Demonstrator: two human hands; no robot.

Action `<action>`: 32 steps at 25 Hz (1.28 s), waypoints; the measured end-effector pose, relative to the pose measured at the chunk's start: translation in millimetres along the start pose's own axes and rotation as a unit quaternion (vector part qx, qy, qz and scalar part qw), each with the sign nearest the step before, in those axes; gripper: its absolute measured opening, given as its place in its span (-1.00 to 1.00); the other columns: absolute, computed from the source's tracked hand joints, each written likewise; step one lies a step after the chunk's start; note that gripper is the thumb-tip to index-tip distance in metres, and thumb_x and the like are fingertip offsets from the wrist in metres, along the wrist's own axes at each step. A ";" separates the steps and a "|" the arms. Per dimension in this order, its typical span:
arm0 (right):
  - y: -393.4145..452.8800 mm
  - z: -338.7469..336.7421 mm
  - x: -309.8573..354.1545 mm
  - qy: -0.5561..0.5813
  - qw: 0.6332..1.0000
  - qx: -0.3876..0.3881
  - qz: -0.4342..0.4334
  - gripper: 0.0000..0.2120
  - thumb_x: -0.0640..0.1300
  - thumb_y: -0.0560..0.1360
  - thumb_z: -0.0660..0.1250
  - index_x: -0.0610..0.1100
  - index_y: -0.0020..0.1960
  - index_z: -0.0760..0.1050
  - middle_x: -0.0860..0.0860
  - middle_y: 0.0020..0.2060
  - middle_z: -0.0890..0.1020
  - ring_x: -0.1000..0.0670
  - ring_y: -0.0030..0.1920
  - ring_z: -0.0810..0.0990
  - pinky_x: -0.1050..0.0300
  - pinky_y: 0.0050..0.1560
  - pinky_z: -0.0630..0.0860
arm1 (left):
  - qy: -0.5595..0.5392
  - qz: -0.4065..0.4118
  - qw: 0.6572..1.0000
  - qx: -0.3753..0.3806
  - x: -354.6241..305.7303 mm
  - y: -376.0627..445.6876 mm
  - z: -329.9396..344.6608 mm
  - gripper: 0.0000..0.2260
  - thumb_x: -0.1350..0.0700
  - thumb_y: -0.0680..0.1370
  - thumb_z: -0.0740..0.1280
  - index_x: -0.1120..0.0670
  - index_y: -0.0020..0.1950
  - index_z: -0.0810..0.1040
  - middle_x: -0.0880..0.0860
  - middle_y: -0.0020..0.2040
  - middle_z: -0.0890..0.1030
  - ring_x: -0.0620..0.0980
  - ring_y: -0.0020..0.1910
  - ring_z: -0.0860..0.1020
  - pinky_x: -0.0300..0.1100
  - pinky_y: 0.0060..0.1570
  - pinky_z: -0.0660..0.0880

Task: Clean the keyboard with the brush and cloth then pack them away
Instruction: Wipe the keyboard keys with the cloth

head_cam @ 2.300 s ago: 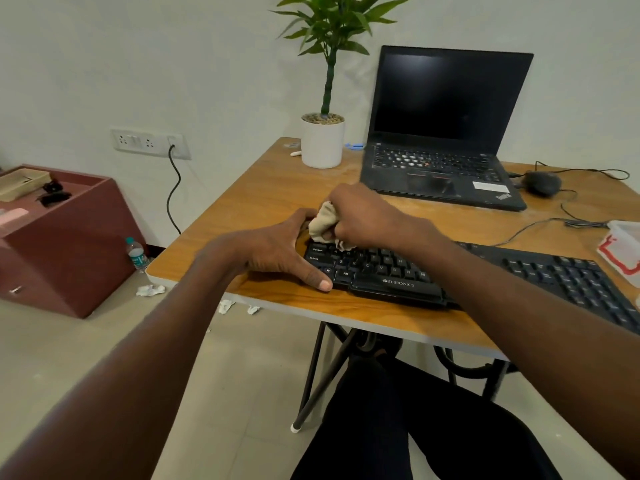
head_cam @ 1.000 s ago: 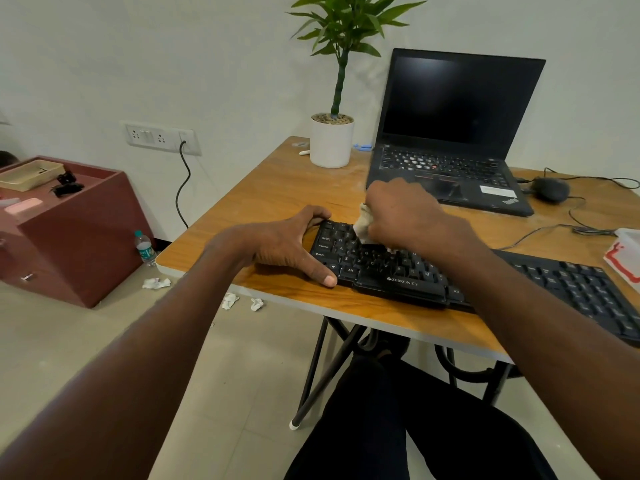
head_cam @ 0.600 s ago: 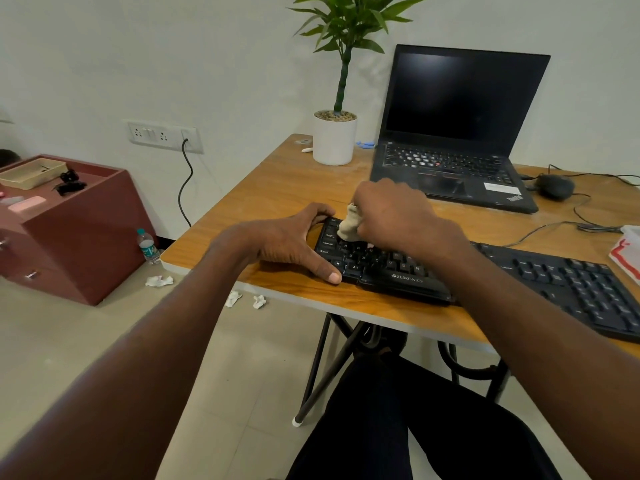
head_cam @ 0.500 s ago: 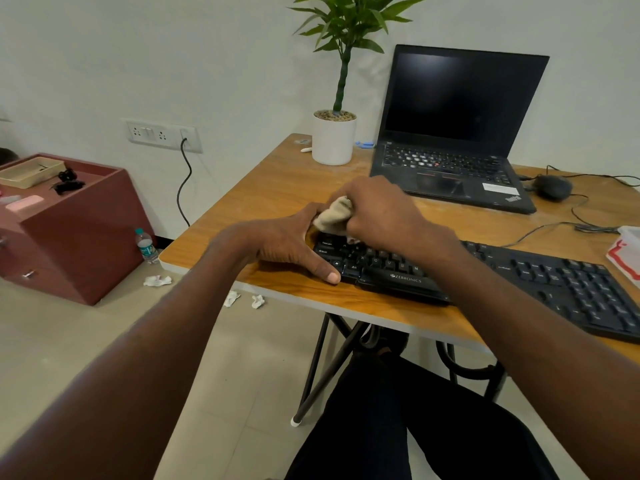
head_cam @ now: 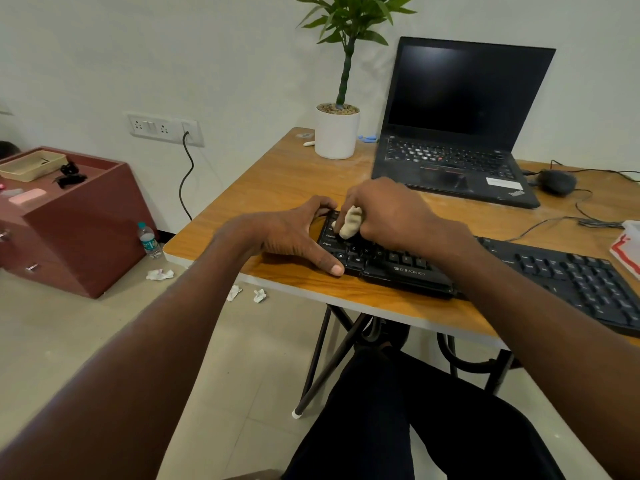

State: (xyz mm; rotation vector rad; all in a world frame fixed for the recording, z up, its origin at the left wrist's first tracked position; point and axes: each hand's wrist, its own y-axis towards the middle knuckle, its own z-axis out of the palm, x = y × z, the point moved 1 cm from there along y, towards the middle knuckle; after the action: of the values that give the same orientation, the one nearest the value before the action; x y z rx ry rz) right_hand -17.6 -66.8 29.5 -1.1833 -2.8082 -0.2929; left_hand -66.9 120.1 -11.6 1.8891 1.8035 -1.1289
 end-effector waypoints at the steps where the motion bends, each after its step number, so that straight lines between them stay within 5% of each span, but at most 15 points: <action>1: 1.3 -1.2 -0.3 0.008 1.000 -0.016 0.005 -0.75 -0.20 0.45 0.45 0.08 0.05 0.70 0.04 -0.11 0.69 -0.03 -0.10 0.64 -0.01 -0.12 0.62 | 0.000 0.000 1.000 -0.001 0.4 0.1 -0.1 0.18 -0.30 0.12 0.71 -0.32 0.58 0.10 -0.10 0.56 0.32 0.07 0.52 0.34 0.19 0.53 0.33; 9: 11.6 5.8 0.0 -0.081 0.995 -0.043 -0.034 -0.81 -0.12 0.50 0.43 -0.04 0.11 0.56 0.01 -0.04 0.60 -0.08 -0.05 0.59 0.02 -0.24 0.44 | 0.010 -0.002 1.000 0.000 1.7 -0.3 0.3 0.19 -0.31 0.13 0.72 -0.32 0.59 0.08 -0.15 0.54 0.34 0.03 0.50 0.36 0.14 0.53 0.33; 16: 1.2 -5.7 -13.6 -0.083 0.996 0.003 -0.043 -0.74 -0.15 0.50 0.43 0.09 0.15 0.65 0.05 0.00 0.62 -0.07 0.01 0.59 0.02 -0.22 0.45 | 0.007 -0.003 1.000 0.000 1.0 1.0 -0.1 0.17 -0.32 0.11 0.72 -0.35 0.56 0.11 -0.12 0.53 0.33 0.03 0.46 0.38 0.14 0.50 0.39; 20: 3.2 0.6 -4.9 -0.009 0.998 -0.045 -0.032 -0.72 -0.12 0.46 0.46 0.11 0.15 0.63 0.06 0.00 0.63 -0.06 0.00 0.61 -0.04 -0.12 0.57 | 0.010 0.001 1.000 -0.007 0.8 1.1 0.8 0.13 -0.29 0.14 0.72 -0.34 0.55 0.12 -0.13 0.47 0.40 0.02 0.43 0.40 0.14 0.50 0.37; 26: -13.0 -5.4 -15.4 -0.025 0.997 0.033 -0.061 -0.68 -0.20 0.47 0.46 0.14 0.14 0.68 0.11 0.05 0.67 0.01 0.04 0.60 -0.07 -0.05 0.61 | 0.010 0.002 1.000 0.000 2.6 2.0 1.0 0.18 -0.34 0.08 0.70 -0.34 0.55 0.11 -0.12 0.56 0.31 0.03 0.49 0.36 0.14 0.52 0.36; 30: -8.5 -7.0 -15.3 -0.043 0.997 -0.048 -0.035 -0.61 -0.17 0.47 0.48 0.16 0.23 0.64 0.09 0.12 0.67 -0.03 0.14 0.61 -0.04 -0.02 0.59 | -0.001 0.005 1.000 0.005 2.1 2.5 0.2 0.15 -0.31 0.08 0.71 -0.35 0.53 0.13 -0.17 0.45 0.38 -0.05 0.38 0.43 0.10 0.46 0.43; 32: -15.9 4.2 -18.2 0.000 0.998 -0.022 -0.054 -0.57 -0.24 0.45 0.46 0.18 0.20 0.65 0.12 0.13 0.67 -0.01 0.16 0.60 -0.05 0.00 0.59 | 0.002 0.008 1.000 0.006 2.1 2.3 0.6 0.15 -0.31 0.09 0.71 -0.35 0.53 0.13 -0.17 0.45 0.37 -0.07 0.38 0.43 0.08 0.45 0.43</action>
State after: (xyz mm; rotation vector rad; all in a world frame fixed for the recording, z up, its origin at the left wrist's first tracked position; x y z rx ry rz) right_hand -16.3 -89.5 20.4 -1.0406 -2.8858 -0.3641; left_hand -65.1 120.7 -14.2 1.9108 1.7847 -1.1322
